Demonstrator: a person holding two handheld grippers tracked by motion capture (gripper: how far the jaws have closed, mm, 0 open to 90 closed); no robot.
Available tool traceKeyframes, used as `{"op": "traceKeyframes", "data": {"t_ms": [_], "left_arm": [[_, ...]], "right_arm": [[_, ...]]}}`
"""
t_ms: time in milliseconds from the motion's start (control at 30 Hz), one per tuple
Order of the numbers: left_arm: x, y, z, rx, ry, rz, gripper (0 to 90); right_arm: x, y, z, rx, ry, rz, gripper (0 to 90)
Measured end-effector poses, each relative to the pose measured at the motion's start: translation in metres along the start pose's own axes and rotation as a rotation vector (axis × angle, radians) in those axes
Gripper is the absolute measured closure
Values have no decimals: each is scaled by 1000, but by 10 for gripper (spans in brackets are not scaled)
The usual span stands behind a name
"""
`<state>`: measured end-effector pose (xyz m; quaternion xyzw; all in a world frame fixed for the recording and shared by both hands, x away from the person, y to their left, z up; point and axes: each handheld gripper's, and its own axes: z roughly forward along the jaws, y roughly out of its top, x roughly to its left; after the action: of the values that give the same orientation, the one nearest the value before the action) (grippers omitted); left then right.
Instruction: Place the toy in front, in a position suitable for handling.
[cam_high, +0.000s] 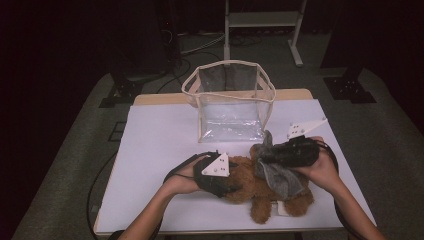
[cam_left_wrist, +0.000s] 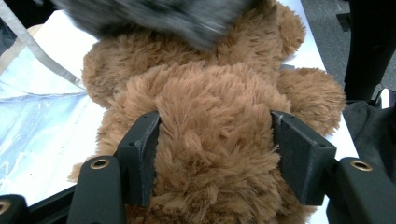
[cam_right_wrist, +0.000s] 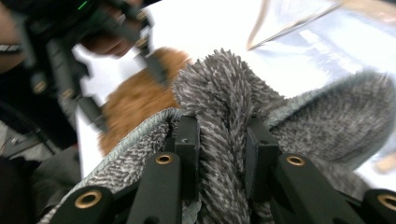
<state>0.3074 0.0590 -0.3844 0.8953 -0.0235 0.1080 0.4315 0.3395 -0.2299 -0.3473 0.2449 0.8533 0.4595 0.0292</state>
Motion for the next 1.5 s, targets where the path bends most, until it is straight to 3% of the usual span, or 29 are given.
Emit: {"op": "traceKeyframes", "data": {"t_ms": [67, 200, 267, 367, 433, 500, 600, 767, 833, 967, 1067, 1100, 1200, 1233, 1433, 1500], "left_arm": [[-1, -1, -1, -2, 0, 4, 366], [-1, -3, -3, -16, -1, -1, 358], [1, -2, -5, -22, -3, -6, 269], [4, 0, -11, -43, -5, -41, 194], [5, 2, -14, -48, 14, -37, 165], [7, 2, -16, -48, 21, -63, 115], [8, -2, -14, -43, 2, -101, 102], [7, -12, -3, -46, -79, -185, 93], [6, -13, 3, -29, -117, -198, 75], [3, -12, 12, -3, -122, -176, 46], [2, -10, 9, 1, -87, -133, 207], [1, -9, 7, 4, -70, -109, 314], [3, -3, 2, 29, -21, -54, 361], [8, 2, -3, 55, 19, -16, 395], [22, 10, -20, 115, 89, 36, 410], [25, 6, -29, 120, 99, 27, 410]], "right_arm": [[-13, 2, 0, 4, -8, 19, 704], [-13, -7, 11, 56, 13, 30, 704], [-8, -16, 18, 64, 24, 33, 705], [1, -25, 14, 32, 21, 34, 707], [6, -30, 11, 21, 25, 30, 708], [16, -34, 9, 13, 30, 8, 708], [22, -36, 8, 12, 24, -10, 708], [27, -43, 5, -4, 35, -18, 708], [29, -46, 4, -12, 44, -13, 708], [32, -48, 3, -16, 41, -15, 708], [32, -50, 2, -27, 40, -9, 708], [31, -51, 2, -46, 38, 4, 708], [30, -50, 2, -73, 31, 15, 705], [29, -48, 2, -93, 8, 20, 703], [23, -34, 12, -115, 1, 19, 706], [23, -30, 19, -119, 14, 17, 706]]}}
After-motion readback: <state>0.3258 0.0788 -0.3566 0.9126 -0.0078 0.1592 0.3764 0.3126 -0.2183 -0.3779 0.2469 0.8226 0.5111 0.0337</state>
